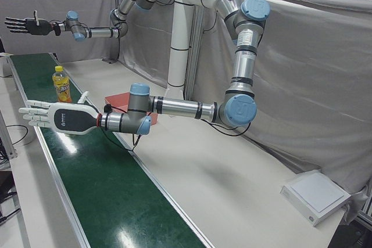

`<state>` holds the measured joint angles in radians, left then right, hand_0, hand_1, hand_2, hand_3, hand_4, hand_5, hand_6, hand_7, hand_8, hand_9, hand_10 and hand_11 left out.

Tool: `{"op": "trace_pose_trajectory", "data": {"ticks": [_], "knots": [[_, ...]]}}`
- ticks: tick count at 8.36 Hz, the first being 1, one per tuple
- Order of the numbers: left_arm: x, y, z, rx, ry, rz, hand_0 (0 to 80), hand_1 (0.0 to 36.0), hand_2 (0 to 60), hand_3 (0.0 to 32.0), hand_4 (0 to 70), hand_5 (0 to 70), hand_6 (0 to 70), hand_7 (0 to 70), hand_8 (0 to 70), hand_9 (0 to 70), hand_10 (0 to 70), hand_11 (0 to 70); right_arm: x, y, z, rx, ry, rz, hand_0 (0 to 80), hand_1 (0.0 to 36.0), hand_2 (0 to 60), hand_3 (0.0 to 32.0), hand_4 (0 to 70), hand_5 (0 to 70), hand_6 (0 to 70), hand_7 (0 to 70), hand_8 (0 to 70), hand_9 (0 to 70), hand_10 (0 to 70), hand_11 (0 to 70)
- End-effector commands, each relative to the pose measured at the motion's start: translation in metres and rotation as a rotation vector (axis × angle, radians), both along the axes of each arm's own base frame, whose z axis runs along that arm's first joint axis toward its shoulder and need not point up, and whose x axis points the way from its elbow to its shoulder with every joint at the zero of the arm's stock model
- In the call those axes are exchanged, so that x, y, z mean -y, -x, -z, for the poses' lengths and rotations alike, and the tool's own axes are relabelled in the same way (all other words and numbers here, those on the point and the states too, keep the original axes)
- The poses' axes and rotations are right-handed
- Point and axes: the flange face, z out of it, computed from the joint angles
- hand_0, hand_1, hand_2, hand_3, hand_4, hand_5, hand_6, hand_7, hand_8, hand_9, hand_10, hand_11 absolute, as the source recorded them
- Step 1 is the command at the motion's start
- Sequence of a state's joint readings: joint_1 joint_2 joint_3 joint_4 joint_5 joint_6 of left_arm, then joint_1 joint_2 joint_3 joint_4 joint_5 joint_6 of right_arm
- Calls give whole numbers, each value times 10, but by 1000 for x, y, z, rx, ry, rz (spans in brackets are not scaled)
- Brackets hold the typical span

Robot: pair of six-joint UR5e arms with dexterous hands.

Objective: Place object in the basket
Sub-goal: 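Move the left hand along the conveyor toward the orange bottle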

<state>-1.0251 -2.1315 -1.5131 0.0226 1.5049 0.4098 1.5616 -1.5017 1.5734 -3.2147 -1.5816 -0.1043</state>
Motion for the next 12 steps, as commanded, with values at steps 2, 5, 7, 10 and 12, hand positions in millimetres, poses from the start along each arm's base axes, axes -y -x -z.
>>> {"op": "trace_pose_trajectory", "data": {"ticks": [2,5,7,10,12], "knots": [[-12,-55,24,6,-13,-68,505,45,0,0,138,22,0,0,23,56,43,73,0,0,-1,0,2,0,0,0,0,0,0,0,0,0,0,0,0,0],[-22,-93,50,-14,-41,-118,506,48,0,0,134,20,0,0,21,54,42,72,0,0,0,0,0,0,0,0,0,0,0,0,0,0,0,0,0,0],[-19,-95,59,-17,-45,-118,504,46,0,0,139,21,0,0,22,55,40,68,0,0,0,0,0,0,0,0,0,0,0,0,0,0,0,0,0,0],[-11,-103,60,-12,-37,-118,503,46,0,0,135,23,0,0,22,55,40,68,0,0,0,0,0,0,0,0,0,0,0,0,0,0,0,0,0,0],[-9,-105,82,-30,-58,-121,505,49,0,0,138,30,0,0,25,58,41,71,0,0,-1,0,2,0,0,0,0,0,0,0,0,0,0,0,0,0]]}}
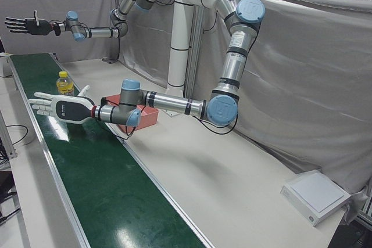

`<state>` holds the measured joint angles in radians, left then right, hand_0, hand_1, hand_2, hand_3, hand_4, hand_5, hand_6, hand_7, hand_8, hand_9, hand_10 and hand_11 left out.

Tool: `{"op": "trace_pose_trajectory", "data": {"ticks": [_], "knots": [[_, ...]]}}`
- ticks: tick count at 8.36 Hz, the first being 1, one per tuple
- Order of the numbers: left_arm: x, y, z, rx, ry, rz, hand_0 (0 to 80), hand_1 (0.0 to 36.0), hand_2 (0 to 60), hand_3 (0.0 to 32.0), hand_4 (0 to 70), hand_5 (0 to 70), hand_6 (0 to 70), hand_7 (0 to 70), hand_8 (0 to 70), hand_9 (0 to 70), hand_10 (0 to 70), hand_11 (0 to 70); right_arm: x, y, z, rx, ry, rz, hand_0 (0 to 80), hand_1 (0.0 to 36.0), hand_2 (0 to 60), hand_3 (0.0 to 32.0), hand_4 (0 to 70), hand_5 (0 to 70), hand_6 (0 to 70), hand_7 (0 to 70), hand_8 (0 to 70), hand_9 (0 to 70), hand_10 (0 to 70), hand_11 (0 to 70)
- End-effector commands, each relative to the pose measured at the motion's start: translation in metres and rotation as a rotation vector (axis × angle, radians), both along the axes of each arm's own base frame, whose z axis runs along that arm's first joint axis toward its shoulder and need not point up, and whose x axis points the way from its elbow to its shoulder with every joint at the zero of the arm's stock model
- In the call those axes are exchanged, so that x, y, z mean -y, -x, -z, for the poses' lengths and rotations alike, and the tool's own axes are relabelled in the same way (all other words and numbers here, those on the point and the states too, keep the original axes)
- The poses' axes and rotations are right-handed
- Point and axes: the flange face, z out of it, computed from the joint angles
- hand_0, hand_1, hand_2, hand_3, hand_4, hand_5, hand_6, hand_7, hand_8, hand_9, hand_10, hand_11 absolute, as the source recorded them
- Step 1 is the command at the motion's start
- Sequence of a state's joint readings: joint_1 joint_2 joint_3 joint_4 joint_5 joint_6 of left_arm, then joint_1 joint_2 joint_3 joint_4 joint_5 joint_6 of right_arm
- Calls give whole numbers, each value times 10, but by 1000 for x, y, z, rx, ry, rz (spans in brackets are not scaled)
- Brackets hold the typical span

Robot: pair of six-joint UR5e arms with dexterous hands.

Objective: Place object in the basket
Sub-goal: 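Move the left hand along the conveyor toward the orange bottle, then close the left hand fingers around the orange bottle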

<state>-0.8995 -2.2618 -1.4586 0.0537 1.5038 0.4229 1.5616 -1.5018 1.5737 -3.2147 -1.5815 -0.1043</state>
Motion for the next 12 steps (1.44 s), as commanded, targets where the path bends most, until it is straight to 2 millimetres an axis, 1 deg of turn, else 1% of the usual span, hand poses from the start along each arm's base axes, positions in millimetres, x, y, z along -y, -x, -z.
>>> {"op": "trace_pose_trajectory", "data": {"ticks": [1,4,5,6,7,8,9,10,11,12], "knots": [[2,-5,19,-17,-17,-7,507,51,0,0,138,33,0,0,26,60,42,71,0,0,-1,0,2,0,0,0,0,0,0,0,0,0,0,0,0,0],[1,-6,16,-15,-13,-7,504,55,0,0,153,45,0,0,34,71,52,86,0,0,0,0,-1,0,0,0,0,0,0,0,0,0,0,0,0,0],[1,-7,16,-17,-16,-10,504,62,0,0,162,82,0,0,56,102,61,100,0,0,0,0,-1,0,0,0,0,0,0,0,0,0,0,0,0,0],[1,-5,11,3,11,-9,535,119,0,0,260,222,8,19,129,202,179,273,0,0,0,0,0,0,0,0,0,0,0,0,0,0,0,0,0,0],[3,3,4,33,55,5,569,151,100,0,691,437,157,300,328,478,475,675,-1,0,-1,0,2,0,0,0,0,0,0,0,0,0,0,0,0,0],[5,12,8,34,54,17,589,149,236,0,700,700,462,700,535,700,658,700,0,0,0,0,-1,0,0,0,0,0,0,0,0,0,0,0,0,0],[4,17,14,26,46,21,578,175,444,0,700,700,641,700,659,700,700,700,0,0,0,0,0,0,0,0,0,0,0,0,0,0,0,0,0,0],[-1,18,26,14,30,20,575,196,552,0,700,700,686,700,700,700,700,700,0,0,0,0,0,0,0,0,0,0,0,0,0,0,0,0,0,0],[-5,17,33,5,18,15,575,188,517,0,700,700,695,700,700,700,700,700,0,0,-1,0,2,0,0,0,0,0,0,0,0,0,0,0,0,0],[-6,14,44,-5,6,12,575,182,496,0,700,700,700,700,700,700,700,700,0,0,-1,0,2,0,0,0,0,0,0,0,0,0,0,0,0,0]]}}
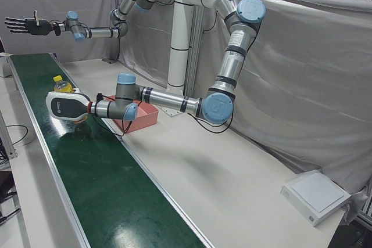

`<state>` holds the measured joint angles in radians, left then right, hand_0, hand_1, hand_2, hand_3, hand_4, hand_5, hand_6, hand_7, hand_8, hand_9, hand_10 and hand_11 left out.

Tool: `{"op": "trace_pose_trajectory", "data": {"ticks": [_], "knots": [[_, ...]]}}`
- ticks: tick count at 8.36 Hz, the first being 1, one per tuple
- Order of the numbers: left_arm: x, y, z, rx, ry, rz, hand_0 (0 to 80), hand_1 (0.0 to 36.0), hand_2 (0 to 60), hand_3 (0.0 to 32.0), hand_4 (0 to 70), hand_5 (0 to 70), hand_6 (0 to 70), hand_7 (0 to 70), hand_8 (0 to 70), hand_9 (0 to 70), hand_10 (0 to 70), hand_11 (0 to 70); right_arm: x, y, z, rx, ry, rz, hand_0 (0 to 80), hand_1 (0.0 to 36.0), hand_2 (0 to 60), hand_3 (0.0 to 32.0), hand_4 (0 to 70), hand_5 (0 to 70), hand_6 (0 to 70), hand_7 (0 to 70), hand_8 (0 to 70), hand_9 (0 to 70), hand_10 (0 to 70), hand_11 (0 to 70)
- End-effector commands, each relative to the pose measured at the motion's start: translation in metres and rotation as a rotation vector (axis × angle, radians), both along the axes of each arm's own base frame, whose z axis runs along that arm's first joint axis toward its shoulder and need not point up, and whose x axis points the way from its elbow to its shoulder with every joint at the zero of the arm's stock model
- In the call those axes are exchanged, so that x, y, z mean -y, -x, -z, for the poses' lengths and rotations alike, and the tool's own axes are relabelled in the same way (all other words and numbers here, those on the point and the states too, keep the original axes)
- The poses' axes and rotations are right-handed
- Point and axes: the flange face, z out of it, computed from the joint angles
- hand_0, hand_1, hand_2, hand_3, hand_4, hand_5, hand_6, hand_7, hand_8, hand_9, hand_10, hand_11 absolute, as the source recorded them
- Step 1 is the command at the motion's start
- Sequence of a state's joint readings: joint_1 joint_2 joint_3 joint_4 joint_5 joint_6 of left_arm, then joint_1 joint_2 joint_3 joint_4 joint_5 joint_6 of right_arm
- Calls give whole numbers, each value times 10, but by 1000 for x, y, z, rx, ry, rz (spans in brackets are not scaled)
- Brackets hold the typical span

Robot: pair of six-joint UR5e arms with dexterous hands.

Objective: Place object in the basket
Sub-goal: 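Close the left hand fingers around the orange bottle, then lift the bottle off the conveyor and carry it over the pink tray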

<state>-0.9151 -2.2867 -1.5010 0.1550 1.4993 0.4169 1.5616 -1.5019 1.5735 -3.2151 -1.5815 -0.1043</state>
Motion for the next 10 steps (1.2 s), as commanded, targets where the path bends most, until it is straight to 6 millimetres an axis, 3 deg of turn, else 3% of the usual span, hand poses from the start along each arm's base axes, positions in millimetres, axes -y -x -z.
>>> {"op": "trace_pose_trajectory", "data": {"ticks": [1,3,5,7,9,10], "knots": [[-7,-9,38,-34,-46,-15,567,177,492,0,700,700,700,700,697,700,700,700,0,0,0,0,0,0,0,0,0,0,0,0,0,0,0,0,0,0],[-55,-68,66,-68,-82,-119,572,178,476,0,700,700,695,700,686,700,700,700,-1,0,-1,0,1,0,0,0,0,0,0,0,0,0,0,0,0,0],[-99,-113,80,-88,-99,-205,574,175,445,0,700,700,669,700,668,700,700,700,0,0,0,0,0,0,0,0,0,0,0,0,0,0,0,0,0,0],[-132,-136,95,-116,-127,-258,568,170,425,0,700,700,656,700,653,700,700,700,0,0,0,0,-2,0,0,0,0,0,0,0,0,0,0,0,0,0],[-150,-145,96,-139,-159,-281,567,166,397,0,700,700,631,700,638,700,700,700,-1,0,-1,0,1,0,0,0,0,0,0,0,0,0,0,0,0,0],[-177,-167,95,-150,-166,-329,565,161,390,0,700,700,633,700,635,700,700,700,0,0,0,0,0,0,0,0,0,0,0,0,0,0,0,0,0,0]]}}
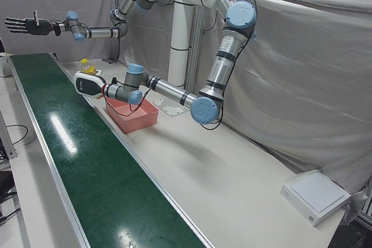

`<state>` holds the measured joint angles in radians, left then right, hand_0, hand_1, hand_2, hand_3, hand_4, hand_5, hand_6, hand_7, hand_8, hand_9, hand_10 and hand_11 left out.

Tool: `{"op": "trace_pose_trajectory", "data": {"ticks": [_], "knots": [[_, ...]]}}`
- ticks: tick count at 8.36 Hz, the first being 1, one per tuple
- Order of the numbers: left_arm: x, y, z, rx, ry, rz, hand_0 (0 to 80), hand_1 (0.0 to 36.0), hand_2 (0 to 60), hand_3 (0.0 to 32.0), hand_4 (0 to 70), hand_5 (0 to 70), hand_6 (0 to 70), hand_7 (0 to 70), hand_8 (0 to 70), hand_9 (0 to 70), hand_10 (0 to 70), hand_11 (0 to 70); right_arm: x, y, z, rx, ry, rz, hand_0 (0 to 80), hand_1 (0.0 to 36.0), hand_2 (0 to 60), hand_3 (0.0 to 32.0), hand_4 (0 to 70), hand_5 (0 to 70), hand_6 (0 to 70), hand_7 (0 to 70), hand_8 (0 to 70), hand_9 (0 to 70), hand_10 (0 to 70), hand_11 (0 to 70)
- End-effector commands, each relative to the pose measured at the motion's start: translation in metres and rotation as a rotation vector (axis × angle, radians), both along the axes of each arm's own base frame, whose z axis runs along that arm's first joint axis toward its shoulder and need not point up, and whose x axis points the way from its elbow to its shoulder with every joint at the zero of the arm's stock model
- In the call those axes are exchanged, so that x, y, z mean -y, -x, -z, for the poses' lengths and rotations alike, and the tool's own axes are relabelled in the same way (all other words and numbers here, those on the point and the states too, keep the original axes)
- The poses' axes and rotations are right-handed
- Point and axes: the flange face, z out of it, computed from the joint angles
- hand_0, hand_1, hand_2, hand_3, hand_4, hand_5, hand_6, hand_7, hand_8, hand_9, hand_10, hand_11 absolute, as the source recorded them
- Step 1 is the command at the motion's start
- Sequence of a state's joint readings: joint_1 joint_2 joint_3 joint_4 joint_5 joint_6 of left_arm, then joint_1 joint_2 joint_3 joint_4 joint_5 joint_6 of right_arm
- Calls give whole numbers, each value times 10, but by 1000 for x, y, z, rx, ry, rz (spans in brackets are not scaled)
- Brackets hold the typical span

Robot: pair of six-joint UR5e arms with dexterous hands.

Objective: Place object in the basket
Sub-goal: 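Lift the bottle off the conveyor and carry it over the pink tray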

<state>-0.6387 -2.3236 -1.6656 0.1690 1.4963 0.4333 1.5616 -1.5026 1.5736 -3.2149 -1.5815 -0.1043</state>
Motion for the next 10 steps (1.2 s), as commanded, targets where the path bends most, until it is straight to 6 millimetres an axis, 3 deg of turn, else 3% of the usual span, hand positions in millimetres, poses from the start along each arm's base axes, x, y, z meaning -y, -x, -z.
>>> {"op": "trace_pose_trajectory", "data": {"ticks": [1,3,4,5,6,7,8,9,10], "knots": [[-58,-46,3,-38,-46,-94,545,128,326,0,700,700,638,700,624,700,692,700,0,0,1,0,-1,0,0,0,0,0,0,0,0,0,0,0,0,0],[-91,-68,-13,-46,-61,-143,543,118,289,0,700,700,642,700,614,700,672,700,1,0,1,0,-2,0,0,0,0,0,0,0,0,0,0,0,0,0],[-96,-69,-26,-46,-67,-146,540,110,263,0,700,700,626,700,592,700,644,700,0,0,1,0,-1,0,0,0,0,0,0,0,0,0,0,0,0,0],[-98,-69,-35,-67,-85,-149,530,84,64,0,700,613,432,700,453,659,514,700,0,0,1,0,-1,0,0,0,0,0,0,0,0,0,0,0,0,0],[-101,-67,-35,-70,-87,-152,526,74,0,0,413,355,160,442,249,410,472,670,1,0,1,0,-2,0,0,0,0,0,0,0,0,0,0,0,0,0],[-110,-71,-33,-88,-96,-165,517,60,0,0,278,257,69,241,181,304,383,545,0,0,0,0,-1,0,0,0,0,0,0,0,0,0,0,0,0,0],[-122,-73,-31,-98,-101,-183,512,61,0,0,199,193,5,119,131,216,272,404,0,0,1,0,-1,0,0,0,0,0,0,0,0,0,0,0,0,0],[-127,-75,-30,-108,-106,-191,514,65,0,0,176,158,0,70,95,156,193,292,0,0,1,0,-1,0,0,0,0,0,0,0,0,0,0,0,0,0],[-146,-87,-33,-112,-106,-224,514,65,0,0,152,80,0,35,60,100,69,111,0,0,-1,0,2,0,0,0,0,0,0,0,0,0,0,0,0,0]]}}
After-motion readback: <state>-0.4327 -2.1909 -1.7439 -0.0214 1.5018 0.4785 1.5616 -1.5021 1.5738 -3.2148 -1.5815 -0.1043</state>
